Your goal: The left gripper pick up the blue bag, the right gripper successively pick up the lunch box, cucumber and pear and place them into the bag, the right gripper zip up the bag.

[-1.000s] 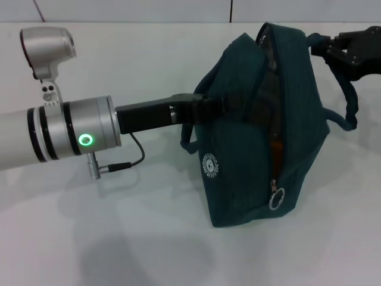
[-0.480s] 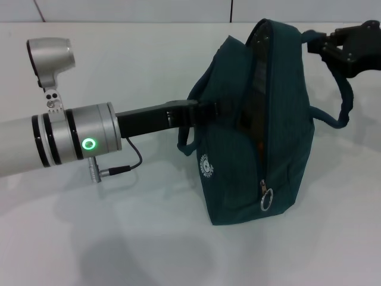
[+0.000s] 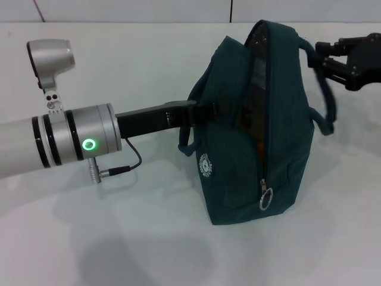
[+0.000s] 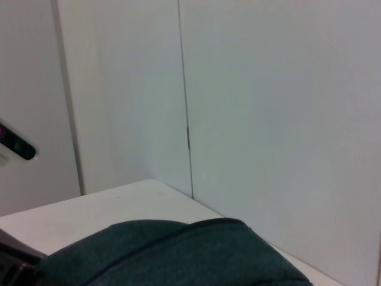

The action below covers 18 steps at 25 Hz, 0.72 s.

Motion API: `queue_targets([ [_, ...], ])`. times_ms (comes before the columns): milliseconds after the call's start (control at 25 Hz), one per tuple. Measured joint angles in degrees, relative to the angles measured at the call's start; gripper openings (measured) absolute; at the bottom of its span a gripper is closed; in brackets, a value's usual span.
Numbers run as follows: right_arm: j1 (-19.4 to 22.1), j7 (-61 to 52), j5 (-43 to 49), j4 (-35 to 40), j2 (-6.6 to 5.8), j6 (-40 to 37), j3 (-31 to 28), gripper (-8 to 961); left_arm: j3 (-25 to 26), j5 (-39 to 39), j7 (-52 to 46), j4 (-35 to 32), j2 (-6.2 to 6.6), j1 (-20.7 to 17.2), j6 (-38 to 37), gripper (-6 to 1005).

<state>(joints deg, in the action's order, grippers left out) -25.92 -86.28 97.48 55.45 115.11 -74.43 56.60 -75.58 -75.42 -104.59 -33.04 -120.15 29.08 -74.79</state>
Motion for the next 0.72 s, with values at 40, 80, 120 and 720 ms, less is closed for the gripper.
queue_targets([
  [40,0.19,0.27,-0.05,0.12,0.04,0.01,0.0,145,0.0,0.0,0.0,0.0,0.0,0.0,0.01,32],
  [80,0.32,0.43,-0.06,0.18,0.04,0.06,-0.01,147,0.01,0.0,0.0,0.0,0.0,-0.01,0.01,31],
  [120,0.43,0.53,-0.07,0.18,0.03,0.11,-0.03,150,0.04,0.0,0.0,0.0,0.0,-0.08,0.01,31],
  [720,8.22,13.04,-11.29,4.65,-0.25,-22.14,-1.06,763,0.41,0.51,0.39,1.38,0.09,-0.42,0.07,31],
])
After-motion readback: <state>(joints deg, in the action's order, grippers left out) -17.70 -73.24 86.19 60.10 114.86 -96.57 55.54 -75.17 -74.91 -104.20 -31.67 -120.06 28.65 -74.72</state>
